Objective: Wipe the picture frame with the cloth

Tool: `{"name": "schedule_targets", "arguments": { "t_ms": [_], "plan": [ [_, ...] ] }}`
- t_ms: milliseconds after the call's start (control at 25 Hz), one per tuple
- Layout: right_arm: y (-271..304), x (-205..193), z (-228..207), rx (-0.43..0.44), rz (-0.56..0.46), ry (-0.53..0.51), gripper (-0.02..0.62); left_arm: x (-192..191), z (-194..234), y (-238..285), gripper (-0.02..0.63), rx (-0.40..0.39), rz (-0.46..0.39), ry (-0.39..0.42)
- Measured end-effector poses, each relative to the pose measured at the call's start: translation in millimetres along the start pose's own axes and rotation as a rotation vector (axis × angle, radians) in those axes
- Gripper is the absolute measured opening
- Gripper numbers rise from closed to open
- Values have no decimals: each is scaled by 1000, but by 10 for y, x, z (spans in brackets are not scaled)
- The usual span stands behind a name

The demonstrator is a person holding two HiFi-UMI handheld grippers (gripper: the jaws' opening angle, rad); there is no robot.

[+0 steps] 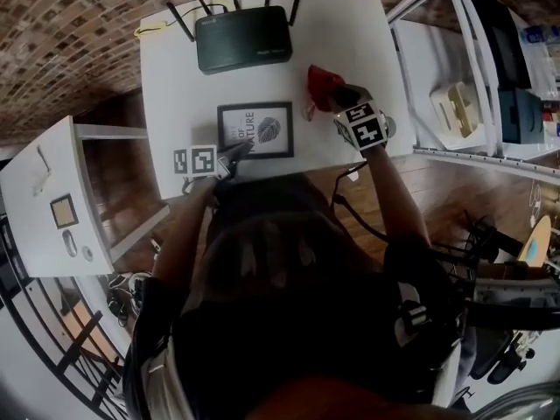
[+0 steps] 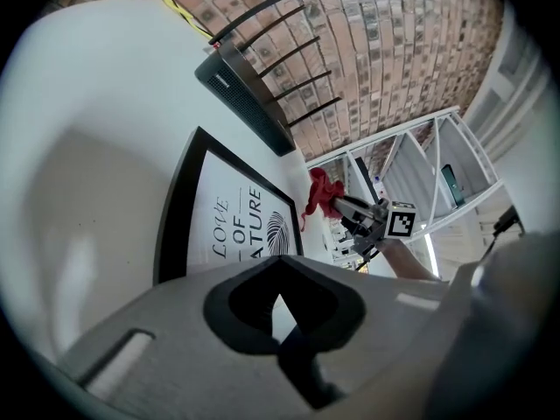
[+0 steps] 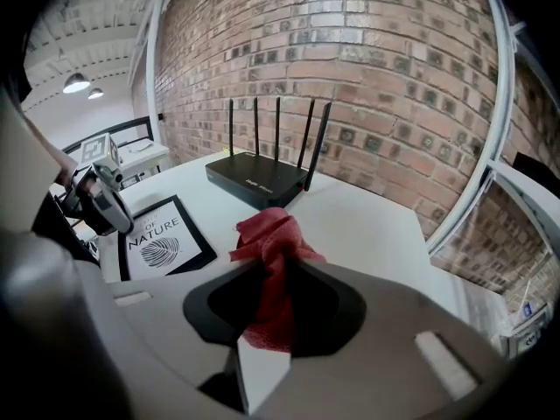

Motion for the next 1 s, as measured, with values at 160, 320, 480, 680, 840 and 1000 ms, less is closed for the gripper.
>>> {"name": "schedule_targets", "arguments": {
  "t_ms": [160, 320, 480, 680, 840, 1000],
  "plan": [
    [-69, 81, -107, -17, -44, 9, 89, 200, -91, -71, 3, -18, -60, 0],
    [-144, 191, -178, -28, -93, 28, 91, 382, -215, -121, 3, -35, -108, 26],
    [-69, 137, -261, -41, -98, 79, 127, 320, -243, -97, 3, -22, -106, 32],
    [77, -222, -342, -65, -29, 117, 127, 229, -291, -48, 3, -5, -83, 60],
    [55, -370, -321, -50, -30, 143, 118, 130, -213, -93, 3, 28, -91, 36],
    [36, -292, -159, 38, -106, 216, 2, 182, -193, -99, 3, 38, -94, 35]
  ]
}}
Point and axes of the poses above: the fingertips, and each gripper's own axes: y forward along the fingers, z to its left, x out of its top, the point moved 1 cm from there along -y, backward along the fingers, and after that the axes turned 3 degrees about -x, right-handed, at the moved point
